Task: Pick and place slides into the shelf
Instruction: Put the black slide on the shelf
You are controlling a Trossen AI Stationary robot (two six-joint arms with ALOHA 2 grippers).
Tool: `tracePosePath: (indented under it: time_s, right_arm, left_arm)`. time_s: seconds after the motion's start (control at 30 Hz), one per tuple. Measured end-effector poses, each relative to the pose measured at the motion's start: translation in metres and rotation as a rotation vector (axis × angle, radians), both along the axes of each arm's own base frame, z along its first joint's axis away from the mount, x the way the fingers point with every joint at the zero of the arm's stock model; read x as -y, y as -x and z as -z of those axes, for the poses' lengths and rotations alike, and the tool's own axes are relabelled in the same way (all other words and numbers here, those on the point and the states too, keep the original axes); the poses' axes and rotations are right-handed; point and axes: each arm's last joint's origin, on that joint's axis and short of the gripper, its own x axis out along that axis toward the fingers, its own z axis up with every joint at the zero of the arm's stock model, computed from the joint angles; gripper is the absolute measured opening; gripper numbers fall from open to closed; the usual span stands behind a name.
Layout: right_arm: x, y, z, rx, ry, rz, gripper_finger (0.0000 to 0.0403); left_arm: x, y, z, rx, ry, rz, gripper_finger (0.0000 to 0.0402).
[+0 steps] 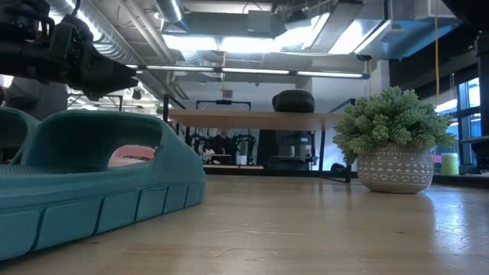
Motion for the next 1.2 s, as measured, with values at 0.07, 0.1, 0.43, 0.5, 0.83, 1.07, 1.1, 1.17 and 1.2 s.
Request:
tracePosePath:
  time_s: [0.07,0.1,0.43,0.5,0.83,1.07,1.1,1.17,1.2]
  right_arm:
    - [-0.001,-0.001,0.005,0.017,-0.015,0.000,0.0161]
    - [-0.001,-0.002,0.006,0.024,-0.021,0.000,0.0161]
    - [0.000,0.000,0.012,0.018,-0.012,0.008,0.0161]
    - [0.000,0.000,0.012,0.013,-0.008,0.009,0.0161]
    - [0.001,0.001,0.013,-0.003,0.007,0.008,0.0161]
    - [0.001,0.001,0.013,-0.002,0.008,0.007,0.0161]
    - [0.001,0.001,0.013,-0.002,0.008,0.007,0.0161]
    - [0.001,0.001,0.013,-0.003,0.009,0.007,0.0161]
    - [0.001,0.001,0.015,-0.007,0.012,0.006,0.0161]
  left_arm:
    - [0.000,0.000,0.000,0.000,0.000,0.000,0.0191]
    - [0.000,0.000,0.000,0.000,0.000,0.000,0.0191]
    - [0.000,0.000,0.000,0.000,0.000,0.000,0.0191]
    - [0.000,0.000,0.000,0.000,0.000,0.000,0.0191]
    - [0.000,0.000,0.000,0.000,0.000,0.000,0.0191]
    - [0.000,0.000,0.000,0.000,0.000,0.000,0.0191]
    - [0.000,0.000,0.000,0.000,0.000,0.000,0.0191]
    - [0.000,0.000,0.000,0.000,0.000,0.000,0.0191]
    - [0.000,0.000,0.000,0.000,0.000,0.000,0.0191]
